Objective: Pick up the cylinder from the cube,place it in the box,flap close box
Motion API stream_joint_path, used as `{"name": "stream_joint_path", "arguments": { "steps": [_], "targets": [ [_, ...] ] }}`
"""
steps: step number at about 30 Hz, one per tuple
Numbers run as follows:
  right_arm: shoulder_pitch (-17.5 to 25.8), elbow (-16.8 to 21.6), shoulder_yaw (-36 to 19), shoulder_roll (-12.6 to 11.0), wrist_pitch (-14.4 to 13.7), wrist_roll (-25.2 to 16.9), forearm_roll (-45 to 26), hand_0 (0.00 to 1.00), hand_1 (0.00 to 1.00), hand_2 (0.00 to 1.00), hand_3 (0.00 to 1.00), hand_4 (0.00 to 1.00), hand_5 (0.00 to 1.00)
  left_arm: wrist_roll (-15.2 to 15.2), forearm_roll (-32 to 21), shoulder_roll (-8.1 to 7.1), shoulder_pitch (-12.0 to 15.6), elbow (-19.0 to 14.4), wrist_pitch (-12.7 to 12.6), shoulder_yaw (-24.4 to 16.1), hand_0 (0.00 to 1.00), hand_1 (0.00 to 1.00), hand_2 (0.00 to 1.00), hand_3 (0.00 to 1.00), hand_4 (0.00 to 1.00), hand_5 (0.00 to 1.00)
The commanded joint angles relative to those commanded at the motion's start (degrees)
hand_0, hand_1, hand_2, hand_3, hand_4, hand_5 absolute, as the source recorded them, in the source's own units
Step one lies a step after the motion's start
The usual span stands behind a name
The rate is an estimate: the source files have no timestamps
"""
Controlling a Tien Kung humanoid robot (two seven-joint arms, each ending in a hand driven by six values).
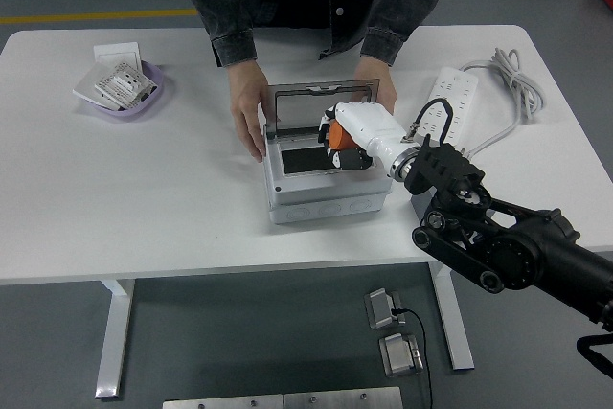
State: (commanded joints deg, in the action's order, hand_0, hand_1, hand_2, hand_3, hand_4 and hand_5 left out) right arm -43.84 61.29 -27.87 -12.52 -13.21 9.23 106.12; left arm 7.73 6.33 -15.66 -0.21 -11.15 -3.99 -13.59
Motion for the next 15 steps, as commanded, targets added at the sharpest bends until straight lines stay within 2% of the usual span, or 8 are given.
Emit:
{"name": "stream_joint_path", "arguments": {
  "steps": [9,15],
  "targets": [
    [-4.13,-4.25,6.00,3.03,-0.77,-0.99,-2.93,0.139,0.160,0.185,0.184,0.002,0.002,-0.03,-0.53,-0.19,-0.01,-0.01,-0.04,0.83,0.628,0.652,0.609,0.628,0.653,0.165],
    [-4.11,-6.09,4.84,2.97,0.94,-4.23,-5.53,0.128,0.159,0.184,0.180,0.002,0.002,-0.02,-0.60,-0.13,0.02,0.01,-0.06,0.98,0.628,0.652,0.609,0.628,0.651,0.166]
  ]
}}
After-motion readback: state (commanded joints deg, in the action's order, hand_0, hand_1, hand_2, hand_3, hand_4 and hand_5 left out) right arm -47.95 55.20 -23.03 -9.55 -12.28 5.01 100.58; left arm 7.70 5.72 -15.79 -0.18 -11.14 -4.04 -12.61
